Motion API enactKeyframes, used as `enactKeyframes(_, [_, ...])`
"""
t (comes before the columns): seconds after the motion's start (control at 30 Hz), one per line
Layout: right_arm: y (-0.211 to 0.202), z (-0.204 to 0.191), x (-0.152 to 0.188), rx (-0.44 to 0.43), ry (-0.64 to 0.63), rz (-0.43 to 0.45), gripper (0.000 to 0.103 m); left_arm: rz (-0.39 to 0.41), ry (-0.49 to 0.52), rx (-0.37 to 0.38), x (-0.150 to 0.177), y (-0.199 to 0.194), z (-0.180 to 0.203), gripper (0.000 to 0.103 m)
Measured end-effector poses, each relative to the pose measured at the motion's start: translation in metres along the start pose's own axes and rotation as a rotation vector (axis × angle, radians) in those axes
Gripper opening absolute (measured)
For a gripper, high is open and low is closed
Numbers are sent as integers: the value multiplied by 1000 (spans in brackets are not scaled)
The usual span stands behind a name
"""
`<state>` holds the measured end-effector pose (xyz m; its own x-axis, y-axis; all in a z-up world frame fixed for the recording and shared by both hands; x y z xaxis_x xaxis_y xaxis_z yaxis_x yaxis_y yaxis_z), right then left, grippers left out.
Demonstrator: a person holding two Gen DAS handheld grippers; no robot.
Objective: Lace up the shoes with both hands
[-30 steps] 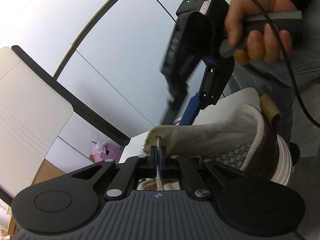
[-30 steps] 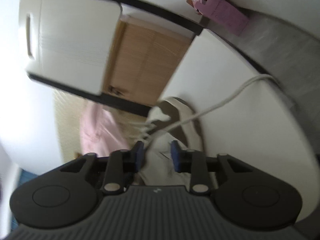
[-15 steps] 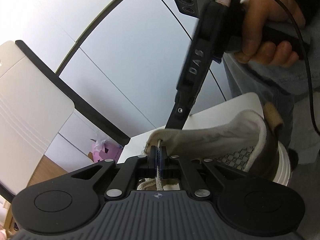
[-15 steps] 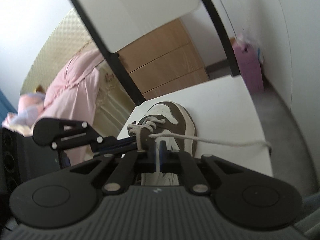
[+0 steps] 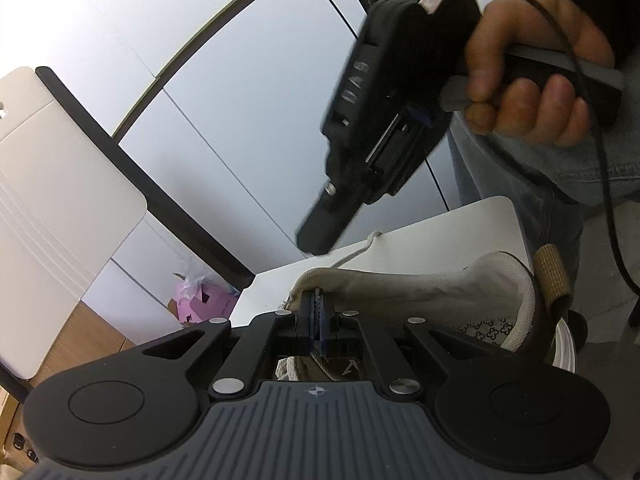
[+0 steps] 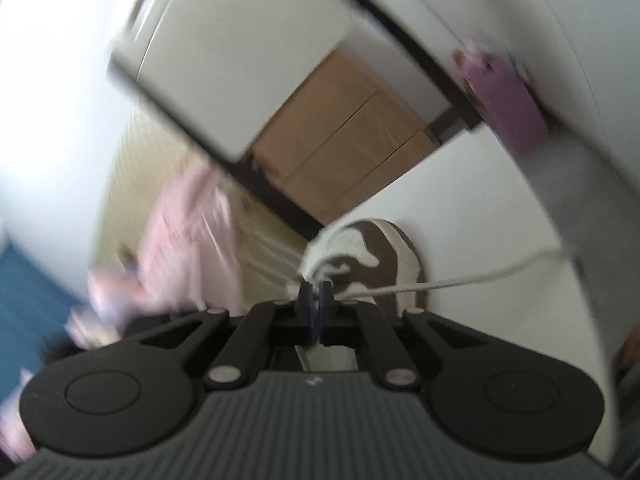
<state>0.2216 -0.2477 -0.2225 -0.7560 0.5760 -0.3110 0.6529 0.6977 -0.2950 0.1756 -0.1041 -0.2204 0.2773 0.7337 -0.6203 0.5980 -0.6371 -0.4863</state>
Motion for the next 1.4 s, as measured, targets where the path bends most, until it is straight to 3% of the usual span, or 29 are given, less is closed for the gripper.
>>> enactKeyframes(0.13, [8,18,0,-61,209,-33,6,-2,-5,-2,0,-1,0,3])
enactKeyframes(0.37, [8,22,4,-125,366,-24,6,-5,-19,-8,-1,-2,2,4])
enactKeyframes(0.5, [6,23,8,-93,359,-38,8,-5,-25,-11,0,-2,1,4])
enactKeyframes(0.67, [6,22,10,-95,362,-42,18,-5,-33,-13,0,-2,0,4])
enactKeyframes(0.97, [11,22,12,-108,380,-61,7,-18,-39,-29,1,-1,0,5])
enactKeyframes(1.07, [12,25,13,-90,381,-59,3,-38,-68,-50,2,-3,-2,13])
enactKeyframes(1.13, [13,24,14,-83,372,-56,3,-53,-102,-68,3,-7,-5,25])
enactKeyframes(1.17, [13,23,15,-78,364,-52,3,-70,-130,-84,6,-9,-8,37])
enactKeyframes(1.23, [14,22,16,-72,356,-46,3,-97,-184,-110,12,-16,-12,46])
enactKeyframes(1.4, [17,19,20,-58,336,-43,3,-132,-325,-162,18,-37,-18,53])
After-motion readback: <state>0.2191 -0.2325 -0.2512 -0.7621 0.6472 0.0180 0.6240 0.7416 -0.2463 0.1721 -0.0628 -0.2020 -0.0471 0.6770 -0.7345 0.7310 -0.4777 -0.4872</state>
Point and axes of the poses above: each gripper's, at about its wrist camera, not at the fingertips, and y roughly the way its jaws point, z to its right, x to its underside, the point moved 10 cm from there along y, roughly the way its jaws point, and after that the axes turned 5 degrees about y, right-handed, at the moved point
